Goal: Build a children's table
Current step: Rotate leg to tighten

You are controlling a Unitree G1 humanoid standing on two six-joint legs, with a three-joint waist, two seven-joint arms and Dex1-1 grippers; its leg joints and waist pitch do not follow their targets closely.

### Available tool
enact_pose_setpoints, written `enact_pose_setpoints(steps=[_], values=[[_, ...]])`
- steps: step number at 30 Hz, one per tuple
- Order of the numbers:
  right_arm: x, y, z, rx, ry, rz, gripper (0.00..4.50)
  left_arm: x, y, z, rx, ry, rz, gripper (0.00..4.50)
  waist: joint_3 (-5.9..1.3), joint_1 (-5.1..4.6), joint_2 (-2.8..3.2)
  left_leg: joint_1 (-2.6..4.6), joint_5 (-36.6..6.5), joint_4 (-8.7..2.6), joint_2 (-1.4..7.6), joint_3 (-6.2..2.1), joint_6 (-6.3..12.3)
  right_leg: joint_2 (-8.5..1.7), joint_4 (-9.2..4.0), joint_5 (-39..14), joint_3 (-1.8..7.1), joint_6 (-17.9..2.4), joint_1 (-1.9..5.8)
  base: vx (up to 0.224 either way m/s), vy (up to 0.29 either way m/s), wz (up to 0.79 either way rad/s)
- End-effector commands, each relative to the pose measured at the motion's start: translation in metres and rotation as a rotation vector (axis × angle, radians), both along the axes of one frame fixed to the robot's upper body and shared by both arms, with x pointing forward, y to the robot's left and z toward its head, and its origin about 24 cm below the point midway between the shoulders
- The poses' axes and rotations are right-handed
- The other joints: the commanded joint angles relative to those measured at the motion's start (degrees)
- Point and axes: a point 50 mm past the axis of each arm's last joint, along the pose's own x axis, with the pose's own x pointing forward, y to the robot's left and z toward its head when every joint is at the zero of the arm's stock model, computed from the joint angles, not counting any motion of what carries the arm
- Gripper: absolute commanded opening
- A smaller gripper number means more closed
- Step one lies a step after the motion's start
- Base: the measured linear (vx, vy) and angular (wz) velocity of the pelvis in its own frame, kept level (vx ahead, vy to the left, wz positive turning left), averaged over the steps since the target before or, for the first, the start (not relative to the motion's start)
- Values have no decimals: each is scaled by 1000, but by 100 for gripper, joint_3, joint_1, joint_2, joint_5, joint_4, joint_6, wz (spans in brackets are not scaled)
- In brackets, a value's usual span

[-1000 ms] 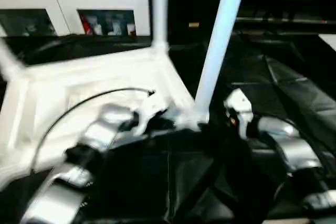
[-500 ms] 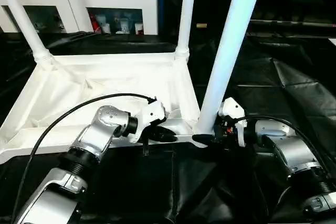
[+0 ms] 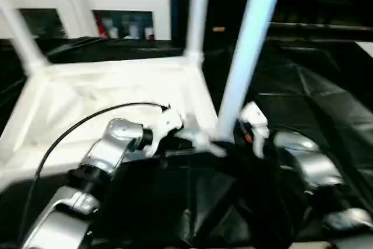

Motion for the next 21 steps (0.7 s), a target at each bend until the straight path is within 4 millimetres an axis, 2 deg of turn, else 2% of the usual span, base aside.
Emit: enact_pose_setpoints(steps=[1,2,5,6,8,10,11,14,15,16,18,19,20,21], values=[[1,-11,-18,-47,68,-188,276,5,-3,-3,-25,10,103,0,-325,-9,-64,167,-1847,-443,315,-212,-119,-356,-501,-2200,202,-1163,148,0,0,0],[6,-7,-25,-38,84,-378,276,11,-12,-3,-33,4,207,0,-324,-21,-42,189,-1906,-446,317,-213,-163,-359,-529,-2301,221,-1096,111,0,0,0],[7,-3,-29,-40,91,-469,276,14,-19,-4,-32,-9,265,0,-328,-42,-48,177,-1999,-460,312,-222,-175,-341,-545,-2314,205,-1010,127,0,0,0],[9,2,-31,-43,95,-509,276,15,-25,-4,-30,-18,284,0,-325,-45,-36,191,-2029,-454,306,-216,-173,-339,-553,-2310,208,-1009,103,0,0,0],[13,8,-31,-51,89,-552,276,15,-32,-4,-30,-24,291,0,-337,-58,-57,180,-2066,-452,292,-224,-159,-352,-563,-2389,201,-982,118,0,0,0],[16,17,-28,-26,74,-519,276,14,-37,-4,-24,-40,272,0,-337,-57,-56,167,-2048,-460,298,-229,-114,-349,-567,-2331,193,-941,128,0,0,0],[17,20,-27,-15,69,-506,276,13,-38,-4,-17,-49,256,0,-341,-57,-60,145,-2004,-465,299,-230,-79,-351,-556,-2232,194,-945,145,0,0,0],[18,23,-25,-3,60,-480,276,13,-37,-4,-10,-70,233,0,-342,-49,-65,141,-1944,-468,305,-219,-26,-348,-549,-2086,202,-961,145,0,0,0],[18,25,-23,-10,41,-459,311,12,-36,-2,-8,-96,210,0,-342,-36,-89,136,-1944,-469,307,-220,3,-358,-545,-2091,198,-977,150,0,0,0],[19,27,-21,4,28,-433,332,12,-34,-1,-4,-107,187,0,-340,-23,-72,128,-1941,-471,308,-221,15,-368,-545,-2113,202,-982,149,0,0,0],[21,26,-17,23,12,-414,348,12,-29,-1,-1,-111,186,0,-340,-9,-67,138,-1935,-468,310,-218,20,-373,-547,-2114,203,-997,143,0,0,0],[22,26,-17,25,9,-412,355,12,-28,-1,-1,-113,186,0,-341,-16,-77,119,-1890,-469,307,-221,32,-374,-536,-2069,202,-1016,162,0,0,0],[24,23,-13,40,3,-386,367,12,-24,0,2,-111,180,0,-341,-10,-50,112,-1866,-478,308,-226,31,-373,-529,-2048,200,-1019,171,0,0,0],[25,20,-8,49,-3,-343,379,13,-20,1,3,-120,168,0,-341,-10,-53,123,-1905,-469,303,-216,61,-364,-544,-2046,197,-1033,169,0,0,0]])
